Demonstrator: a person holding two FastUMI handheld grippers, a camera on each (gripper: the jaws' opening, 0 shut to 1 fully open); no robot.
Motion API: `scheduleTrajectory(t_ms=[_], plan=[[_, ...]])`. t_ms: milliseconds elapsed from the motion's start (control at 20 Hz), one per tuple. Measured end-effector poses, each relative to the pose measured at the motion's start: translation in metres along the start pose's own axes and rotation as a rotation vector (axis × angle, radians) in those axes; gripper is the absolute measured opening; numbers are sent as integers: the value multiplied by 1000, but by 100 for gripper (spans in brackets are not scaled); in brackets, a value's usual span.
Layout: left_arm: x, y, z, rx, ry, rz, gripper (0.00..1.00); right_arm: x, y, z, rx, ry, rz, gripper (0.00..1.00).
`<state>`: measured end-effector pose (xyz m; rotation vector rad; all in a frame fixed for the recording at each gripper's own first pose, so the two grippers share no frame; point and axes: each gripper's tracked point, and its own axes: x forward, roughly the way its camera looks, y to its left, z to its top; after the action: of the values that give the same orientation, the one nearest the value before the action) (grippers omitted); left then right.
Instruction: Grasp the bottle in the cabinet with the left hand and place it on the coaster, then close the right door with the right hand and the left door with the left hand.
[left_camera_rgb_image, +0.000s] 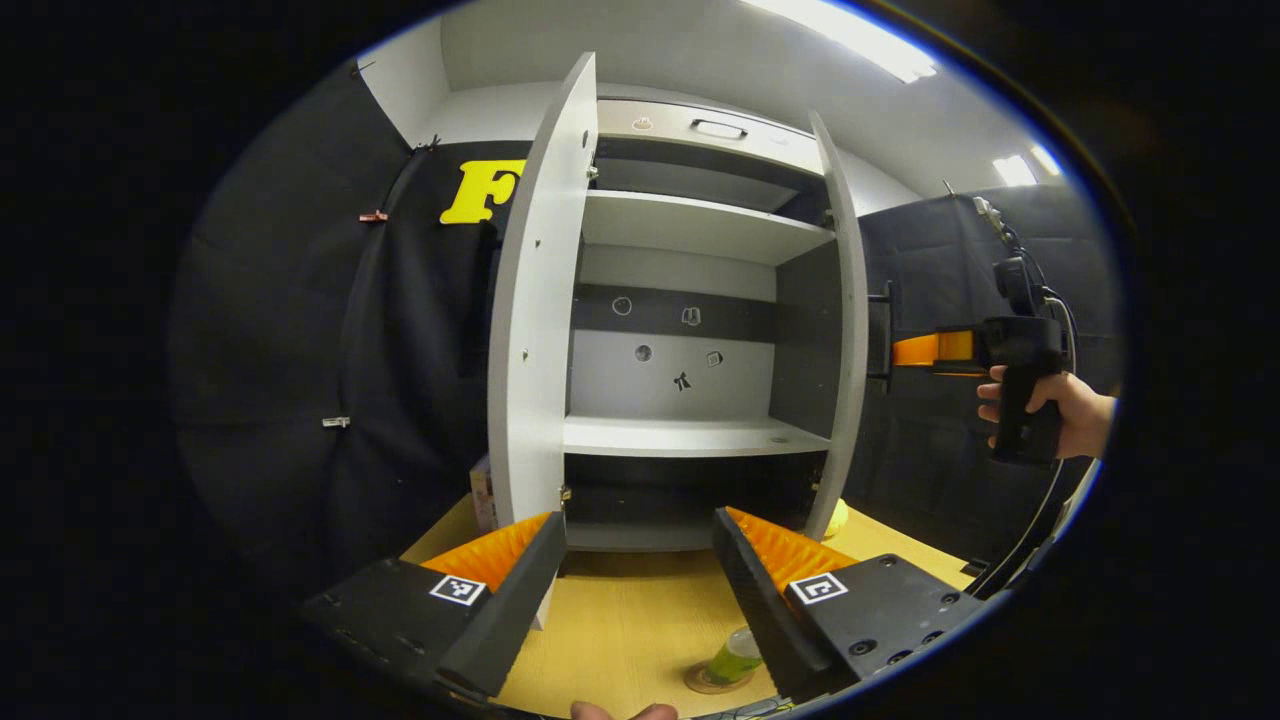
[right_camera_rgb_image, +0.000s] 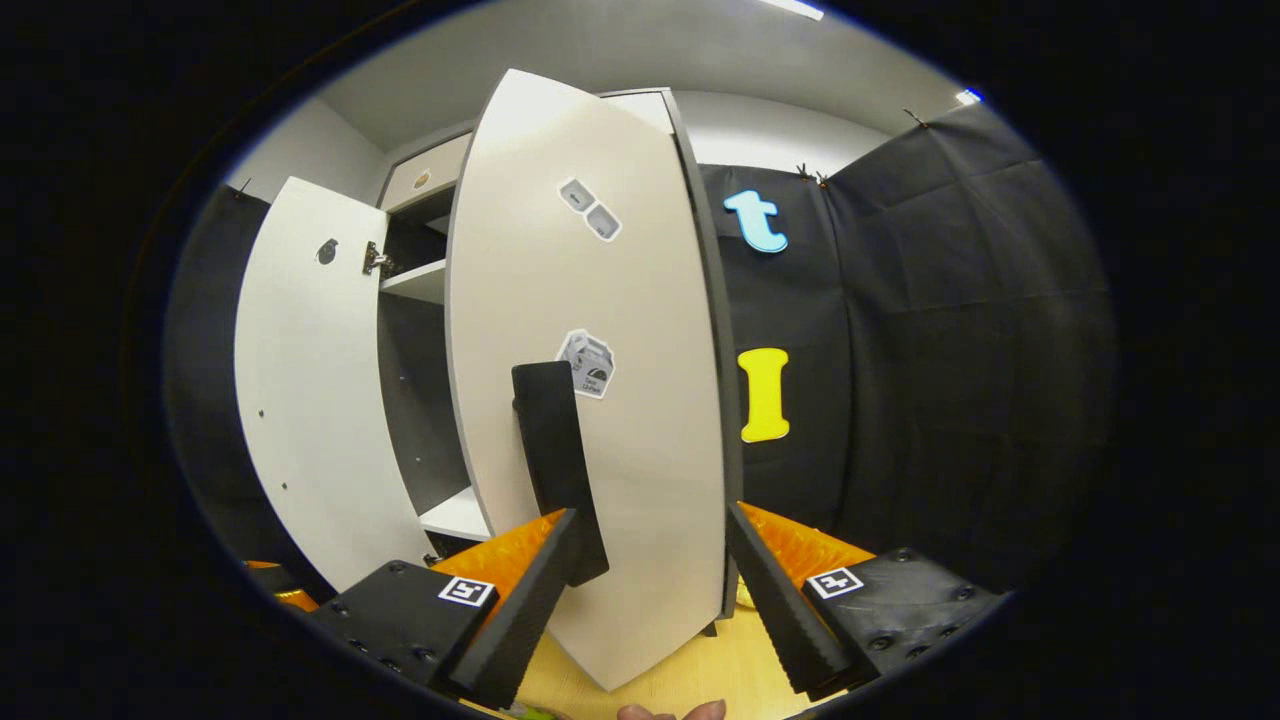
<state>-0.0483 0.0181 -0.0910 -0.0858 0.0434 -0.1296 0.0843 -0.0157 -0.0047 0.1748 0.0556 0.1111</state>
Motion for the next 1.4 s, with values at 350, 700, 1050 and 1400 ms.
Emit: scheduleTrajectory(t_ms=[350,700,1050,1400], plan=[[-8,31,1,6,33,45,94,36,37,-6,-29,11,14,98],[-21,70,12,-41,36,96,94,58,54,-7,-76,3,-3,97],[-1,144,52,-49,35,183,94,45,68,-5,-68,-3,-18,99],[47,192,96,-41,9,242,95,14,72,-4,-93,2,-2,99]])
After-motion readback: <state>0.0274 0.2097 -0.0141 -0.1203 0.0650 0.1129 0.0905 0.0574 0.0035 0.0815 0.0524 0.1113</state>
